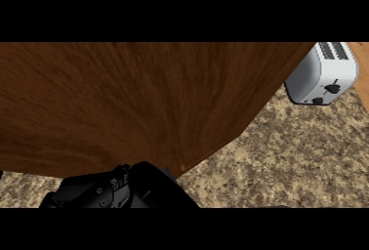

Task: Pick up the wine, place it into the cabinet and close the cabinet

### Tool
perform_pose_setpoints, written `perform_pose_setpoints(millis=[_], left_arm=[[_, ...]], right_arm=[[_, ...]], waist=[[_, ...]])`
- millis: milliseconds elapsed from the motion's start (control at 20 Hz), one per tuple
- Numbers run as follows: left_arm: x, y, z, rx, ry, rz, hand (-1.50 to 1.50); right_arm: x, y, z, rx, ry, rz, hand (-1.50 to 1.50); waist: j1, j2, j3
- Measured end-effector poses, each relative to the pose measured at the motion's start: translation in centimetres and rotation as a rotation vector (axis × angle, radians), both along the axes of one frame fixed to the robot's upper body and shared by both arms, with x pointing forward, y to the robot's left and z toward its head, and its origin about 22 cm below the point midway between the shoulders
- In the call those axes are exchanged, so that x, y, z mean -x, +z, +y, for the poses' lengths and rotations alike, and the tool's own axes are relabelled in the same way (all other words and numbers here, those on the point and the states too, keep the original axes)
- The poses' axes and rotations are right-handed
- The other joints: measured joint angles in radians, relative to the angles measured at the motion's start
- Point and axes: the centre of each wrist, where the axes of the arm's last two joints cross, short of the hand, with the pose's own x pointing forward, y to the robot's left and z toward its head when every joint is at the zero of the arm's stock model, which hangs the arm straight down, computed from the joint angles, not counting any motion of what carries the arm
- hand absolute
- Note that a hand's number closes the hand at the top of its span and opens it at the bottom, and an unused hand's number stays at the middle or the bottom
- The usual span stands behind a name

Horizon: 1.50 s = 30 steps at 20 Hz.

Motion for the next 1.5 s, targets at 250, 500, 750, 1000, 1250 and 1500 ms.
perform_pose_setpoints(millis=[250, 500, 750, 1000, 1250, 1500], left_arm=[[-0.5, -0.3, -0.3, 0.004, 0.019, -0.002, -1.50], [-0.2, -0.5, -0.4, 0.006, 0.025, 0.004, -1.50], [-0.6, -0.4, 0.1, 0.001, 0.042, -0.002, -1.50], [-0.2, -0.6, 0.0, -0.007, 0.035, -0.004, -1.50], [-0.4, -0.1, 0.0, -0.013, 0.029, -0.007, -1.50], [-1.4, 0.2, -0.1, -0.021, 0.026, -0.002, -1.50]], right_arm=[[-3.7, 2.5, 3.0, 0.009, -0.044, -0.044, 1.50], [-8.0, 3.8, 4.5, 0.066, -0.126, -0.125, 1.50], [-12.0, 3.6, 4.7, 0.078, -0.184, -0.118, 1.50], [-15.0, 2.8, 3.9, 0.076, -0.189, -0.117, 1.50], [-16.5, 2.0, 3.4, 0.081, -0.157, -0.139, 1.50], [-17.5, 1.5, 3.0, 0.099, -0.140, -0.186, 1.50]], waist=[[-0.006, 0.000, 0.001], [-0.011, 0.000, 0.001], [-0.016, 0.000, 0.002], [-0.015, -0.009, 0.000], [-0.014, -0.025, -0.002], [-0.012, -0.034, -0.005]])
